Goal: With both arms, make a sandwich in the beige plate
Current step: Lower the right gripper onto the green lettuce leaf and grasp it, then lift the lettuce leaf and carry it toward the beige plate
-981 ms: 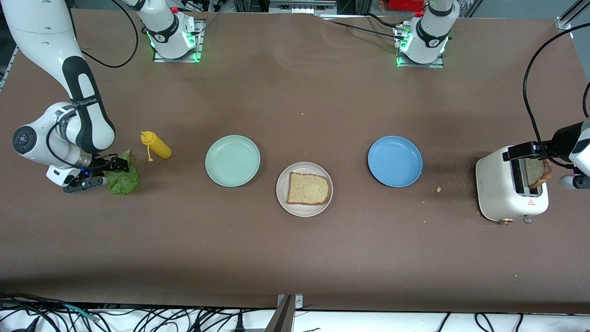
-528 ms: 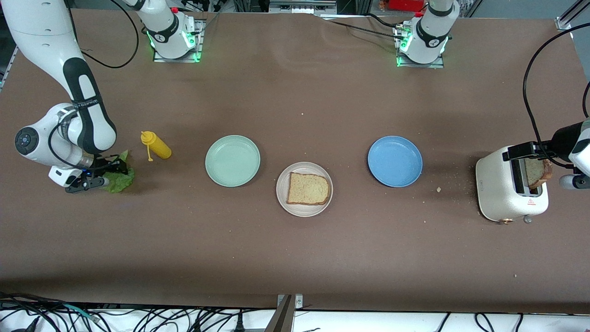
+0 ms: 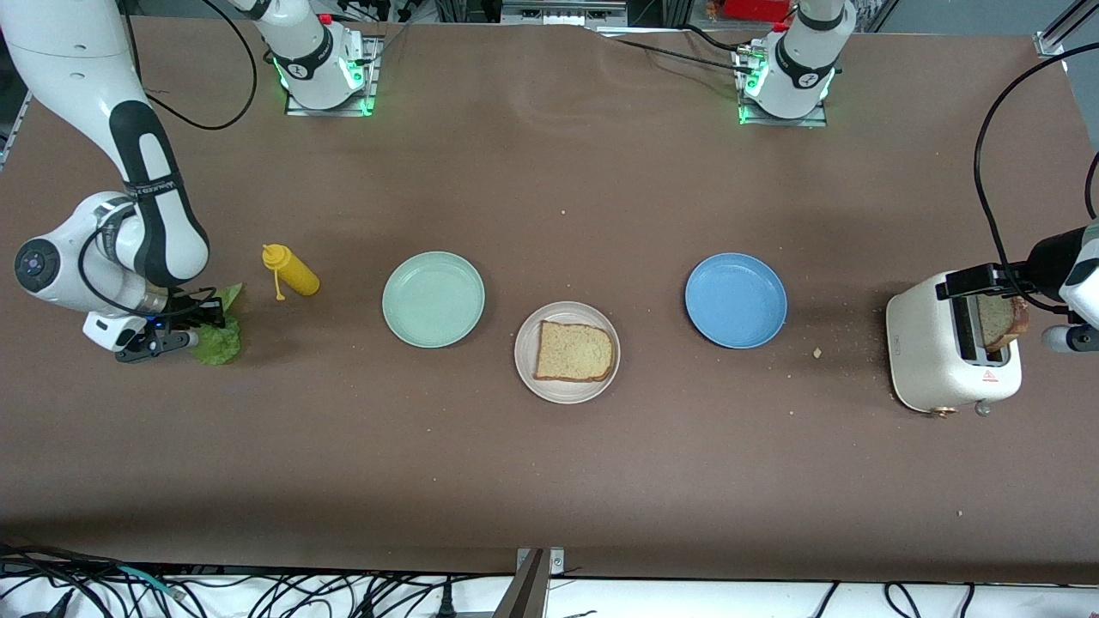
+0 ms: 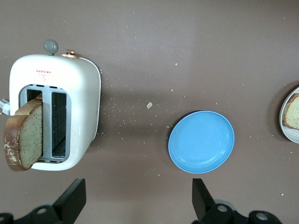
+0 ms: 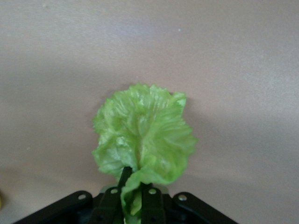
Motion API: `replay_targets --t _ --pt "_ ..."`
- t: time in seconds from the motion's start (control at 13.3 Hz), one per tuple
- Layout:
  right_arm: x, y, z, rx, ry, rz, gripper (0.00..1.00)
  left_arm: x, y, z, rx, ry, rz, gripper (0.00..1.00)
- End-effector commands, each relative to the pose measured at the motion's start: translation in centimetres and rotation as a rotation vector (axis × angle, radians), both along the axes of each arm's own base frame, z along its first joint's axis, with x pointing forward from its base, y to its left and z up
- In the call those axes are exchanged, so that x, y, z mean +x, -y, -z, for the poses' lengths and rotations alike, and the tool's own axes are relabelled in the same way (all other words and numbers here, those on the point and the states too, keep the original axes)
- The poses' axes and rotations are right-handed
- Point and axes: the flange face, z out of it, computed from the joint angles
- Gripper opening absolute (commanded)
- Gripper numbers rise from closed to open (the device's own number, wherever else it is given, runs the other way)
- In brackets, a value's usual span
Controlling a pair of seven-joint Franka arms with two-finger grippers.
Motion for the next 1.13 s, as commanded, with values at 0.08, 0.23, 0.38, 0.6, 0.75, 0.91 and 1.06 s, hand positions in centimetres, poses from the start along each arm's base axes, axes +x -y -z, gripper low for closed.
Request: replay_targets --t 0.08,0.23,0.38,0.6,0.75,0.91,1.06 --pt "1.3 0.7 -6.3 -0.001 -0.072 -0.022 0.0 -0.2 0.1 -0.5 0.027 0.004 0.01 1.0" --pt "1.1 0.3 -9.5 0.013 -0.078 -0.009 0.0 -0.2 0.1 -0.5 0.027 0.004 0.011 1.0" --pt "1.9 -0.8 -13.4 0.04 -0.128 0.02 0.0 -0.1 0.1 -0.4 0.026 0.004 0.011 1.0" --pt "3.3 -3.2 -19.3 0.062 -0.197 0.102 0.0 -0.1 0.2 -0.3 0.025 0.001 0.011 1.0" --pt "3.9 -7.3 -22.2 0.073 -0.209 0.171 0.0 -0.1 0.2 -0.3 0.025 0.003 0.011 1.0" --pt "3.8 -13.5 -24.5 0.068 -0.2 0.277 0.0 -0.1 0.3 -0.3 0.025 0.003 0.013 1.0" --pt "3.5 -20.7 -25.4 0.088 -0.219 0.4 0.0 -0.1 0.3 -0.4 0.025 0.004 0.012 1.0"
